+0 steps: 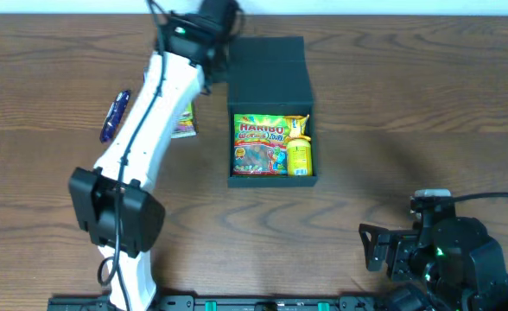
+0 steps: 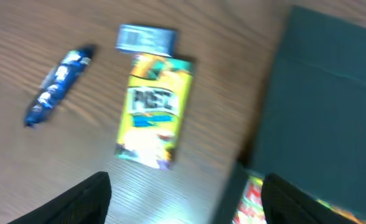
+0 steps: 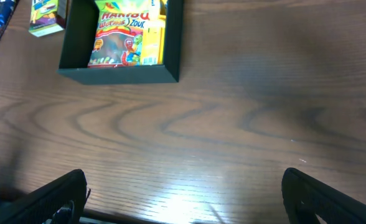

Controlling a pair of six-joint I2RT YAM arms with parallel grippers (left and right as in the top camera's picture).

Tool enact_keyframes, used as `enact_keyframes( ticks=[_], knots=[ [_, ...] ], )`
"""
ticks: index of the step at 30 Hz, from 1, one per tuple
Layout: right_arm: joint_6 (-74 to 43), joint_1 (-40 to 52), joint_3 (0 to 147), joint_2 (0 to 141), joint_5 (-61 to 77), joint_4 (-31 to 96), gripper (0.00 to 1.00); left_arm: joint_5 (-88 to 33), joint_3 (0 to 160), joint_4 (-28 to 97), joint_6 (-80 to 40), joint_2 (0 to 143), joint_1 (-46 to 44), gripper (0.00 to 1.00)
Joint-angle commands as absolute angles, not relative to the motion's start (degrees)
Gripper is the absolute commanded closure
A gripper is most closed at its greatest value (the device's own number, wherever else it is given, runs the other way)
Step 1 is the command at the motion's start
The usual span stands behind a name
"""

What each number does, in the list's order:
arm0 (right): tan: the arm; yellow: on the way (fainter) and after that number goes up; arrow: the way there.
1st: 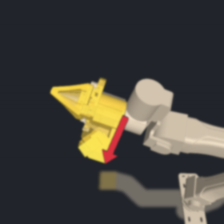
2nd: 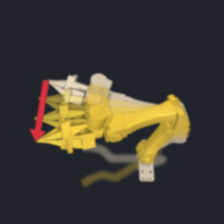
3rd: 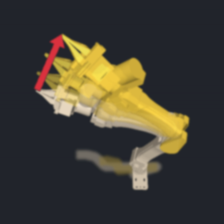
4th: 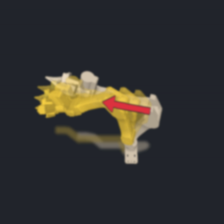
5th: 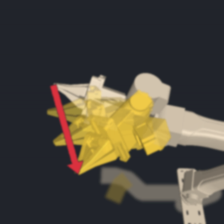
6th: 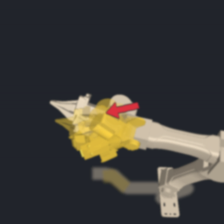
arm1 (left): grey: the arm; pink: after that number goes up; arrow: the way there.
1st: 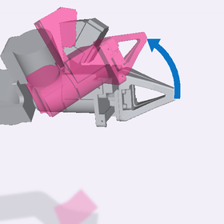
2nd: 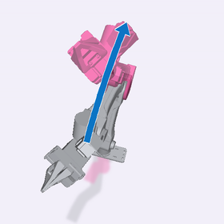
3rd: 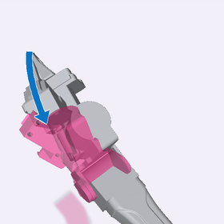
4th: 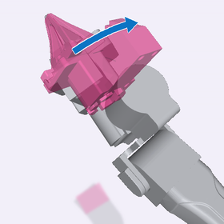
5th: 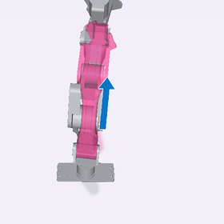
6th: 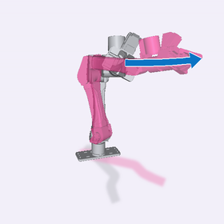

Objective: Pack container
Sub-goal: 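Move the left gripper back to the green Pretz box and grasp it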

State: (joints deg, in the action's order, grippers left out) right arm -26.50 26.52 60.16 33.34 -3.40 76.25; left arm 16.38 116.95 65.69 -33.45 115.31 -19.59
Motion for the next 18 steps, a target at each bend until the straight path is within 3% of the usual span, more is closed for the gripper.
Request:
enact_keyframes(
  ticks=[1, 2, 18],
  knots=[
    [-25.87, 26.26, 60.71, 33.28, -3.60, 76.31, 0.01, 18.41, 117.38, 66.02, -33.39, 116.29, -16.19, 0.14],
    [-25.87, 26.26, 60.71, 33.28, -3.60, 76.31, 0.01, 18.35, 117.38, 66.02, -33.23, 116.57, -15.16, 0.10],
    [-25.87, 26.26, 60.71, 33.28, -3.60, 76.31, 0.01, 12.16, 116.36, 65.73, -31.33, 130.15, -11.29, 0.03]
  ],
)
